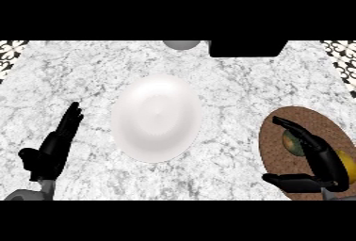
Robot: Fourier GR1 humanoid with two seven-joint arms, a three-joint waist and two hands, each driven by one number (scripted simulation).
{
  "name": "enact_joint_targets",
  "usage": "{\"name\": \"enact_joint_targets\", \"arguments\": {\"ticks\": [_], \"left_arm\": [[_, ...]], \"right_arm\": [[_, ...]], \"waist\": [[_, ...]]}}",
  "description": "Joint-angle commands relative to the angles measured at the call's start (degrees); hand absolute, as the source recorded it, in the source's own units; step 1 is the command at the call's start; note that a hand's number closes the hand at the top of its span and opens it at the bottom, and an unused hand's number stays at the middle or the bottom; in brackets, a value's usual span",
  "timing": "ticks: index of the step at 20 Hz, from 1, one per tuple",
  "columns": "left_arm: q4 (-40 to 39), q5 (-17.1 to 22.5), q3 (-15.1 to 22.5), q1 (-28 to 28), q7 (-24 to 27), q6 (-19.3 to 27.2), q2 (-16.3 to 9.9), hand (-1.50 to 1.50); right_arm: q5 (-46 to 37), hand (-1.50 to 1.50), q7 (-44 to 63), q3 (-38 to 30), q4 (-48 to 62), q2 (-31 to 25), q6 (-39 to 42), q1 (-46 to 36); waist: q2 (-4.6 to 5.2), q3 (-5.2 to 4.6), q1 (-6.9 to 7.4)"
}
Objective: Pick the squash from the placemat and place it in the plate
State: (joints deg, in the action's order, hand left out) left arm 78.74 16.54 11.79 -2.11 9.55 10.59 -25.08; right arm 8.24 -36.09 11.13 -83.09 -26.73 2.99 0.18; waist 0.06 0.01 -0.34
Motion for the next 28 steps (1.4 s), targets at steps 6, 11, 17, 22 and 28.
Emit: {"name": "enact_joint_targets", "arguments": {"ticks": [6,11,17,22,28], "left_arm": [[-1.02,-1.71,-2.14,-2.21,-2.92,-1.67,1.56,0.00],[-1.70,-2.02,-2.18,-1.20,-0.87,-2.58,1.40,0.00],[-2.28,-1.97,-2.65,-3.10,-2.14,-3.17,1.97,0.00],[0.26,-3.86,-2.74,1.74,-0.19,-3.55,3.64,0.00],[-0.80,-2.64,-7.41,-0.22,-1.63,-7.82,1.44,0.00]], "right_arm": [[-2.74,-1.50,0.92,-9.59,-4.13,-5.60,-1.92,5.29],[-10.75,-1.50,8.26,-8.98,-5.91,-14.60,-1.39,6.82],[-17.26,-1.50,19.29,-7.49,-9.11,-23.39,4.15,5.38],[-18.71,-1.50,21.98,-8.27,-13.05,-21.34,7.54,11.01],[-25.14,-1.50,26.74,-7.90,-5.61,-18.97,10.91,1.77]], "waist": [[-0.14,-0.03,-0.03],[-0.10,-0.09,0.10],[-0.05,-0.11,0.35],[-0.20,-0.03,0.04],[-0.06,-0.01,0.51]]}}
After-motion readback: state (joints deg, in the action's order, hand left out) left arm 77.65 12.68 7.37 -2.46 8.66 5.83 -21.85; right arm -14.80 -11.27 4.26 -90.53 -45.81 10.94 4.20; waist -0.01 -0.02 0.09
